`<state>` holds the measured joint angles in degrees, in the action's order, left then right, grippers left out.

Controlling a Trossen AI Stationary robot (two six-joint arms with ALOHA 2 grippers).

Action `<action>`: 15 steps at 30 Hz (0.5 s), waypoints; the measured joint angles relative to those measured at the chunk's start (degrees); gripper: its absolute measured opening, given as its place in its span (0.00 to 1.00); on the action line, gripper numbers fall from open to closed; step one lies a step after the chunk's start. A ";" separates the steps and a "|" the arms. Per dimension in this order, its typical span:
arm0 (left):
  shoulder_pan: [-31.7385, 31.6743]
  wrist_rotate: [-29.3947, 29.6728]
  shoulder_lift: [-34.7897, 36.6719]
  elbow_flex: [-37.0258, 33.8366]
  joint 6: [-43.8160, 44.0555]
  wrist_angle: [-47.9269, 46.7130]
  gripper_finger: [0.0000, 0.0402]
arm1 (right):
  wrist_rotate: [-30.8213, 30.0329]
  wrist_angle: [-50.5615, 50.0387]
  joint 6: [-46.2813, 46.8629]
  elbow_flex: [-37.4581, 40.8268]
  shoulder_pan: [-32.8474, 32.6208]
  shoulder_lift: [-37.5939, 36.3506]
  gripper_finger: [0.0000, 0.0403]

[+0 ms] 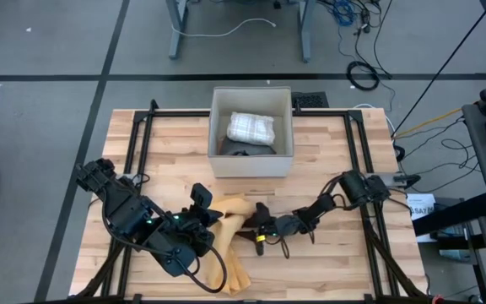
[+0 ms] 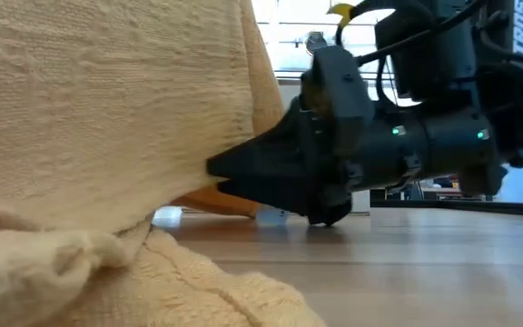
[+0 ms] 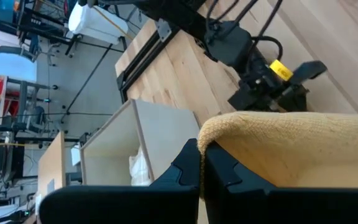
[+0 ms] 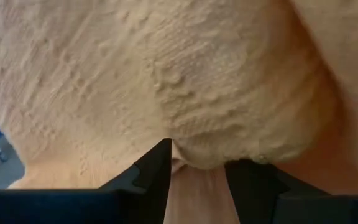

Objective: Fold towel
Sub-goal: Fold the orange towel

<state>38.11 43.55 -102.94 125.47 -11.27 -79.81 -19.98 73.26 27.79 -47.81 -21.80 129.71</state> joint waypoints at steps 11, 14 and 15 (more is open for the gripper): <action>0.04 0.00 0.00 0.00 0.24 0.00 0.00 | 3.01 0.50 -7.48 -3.70 -0.17 1.11 0.21; 0.05 0.00 0.00 0.00 0.24 -0.02 0.00 | 7.36 2.29 -11.13 -3.59 -0.57 1.11 0.04; 0.04 0.00 0.00 0.00 0.22 -0.02 0.00 | 8.40 3.36 -11.57 -3.59 -0.82 1.10 0.03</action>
<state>38.15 43.55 -102.94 125.47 -11.05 -79.83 -11.58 76.62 16.22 -51.40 -22.62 130.82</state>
